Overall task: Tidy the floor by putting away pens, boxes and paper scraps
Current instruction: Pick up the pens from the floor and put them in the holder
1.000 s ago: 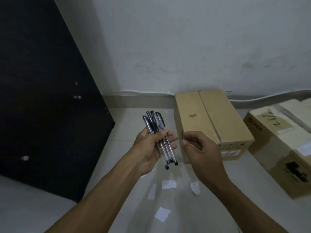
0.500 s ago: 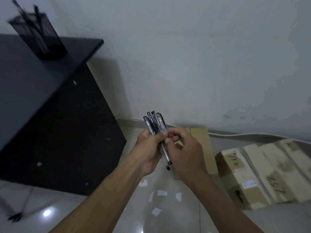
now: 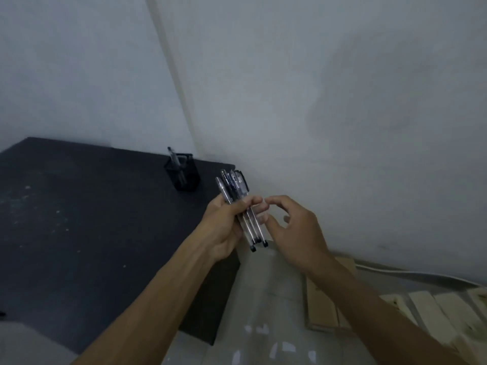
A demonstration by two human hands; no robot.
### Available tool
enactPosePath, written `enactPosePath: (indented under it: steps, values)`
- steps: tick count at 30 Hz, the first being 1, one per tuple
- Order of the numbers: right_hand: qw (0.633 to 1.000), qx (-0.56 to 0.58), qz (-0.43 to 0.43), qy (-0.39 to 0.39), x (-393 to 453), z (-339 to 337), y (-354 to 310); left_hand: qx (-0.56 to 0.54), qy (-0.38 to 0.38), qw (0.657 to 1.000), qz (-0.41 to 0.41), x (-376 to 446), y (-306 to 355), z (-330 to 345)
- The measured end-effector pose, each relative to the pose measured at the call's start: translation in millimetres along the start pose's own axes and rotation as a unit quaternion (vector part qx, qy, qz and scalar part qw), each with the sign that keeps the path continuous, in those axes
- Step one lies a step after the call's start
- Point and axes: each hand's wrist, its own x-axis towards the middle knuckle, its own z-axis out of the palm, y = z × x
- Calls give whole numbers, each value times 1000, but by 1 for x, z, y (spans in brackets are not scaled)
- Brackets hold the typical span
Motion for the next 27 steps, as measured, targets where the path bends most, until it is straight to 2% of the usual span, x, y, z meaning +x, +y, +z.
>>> enactPosePath:
  steps: [5,7,10,13,18,21,27]
  values:
    - [1000,-17,6,-6,54,58,-28,111,79,988,70,21,56,-46]
    - [996,-29,19,-83,73,94,-28,105,100,987,75,37,74,-71]
    - [971,-35,66,-226,94,151,-12,98,119,984,88,72,103,-104]
    - [944,-71,130,-293,113,198,6,111,128,979,118,117,127,-129]
    - [919,-170,142,-326,154,238,29,112,160,963,185,179,151,-148]
    - [902,-231,140,-338,167,255,51,148,159,950,223,214,155,-161]
    - [921,-237,154,-269,163,282,71,223,138,931,255,253,136,-182]
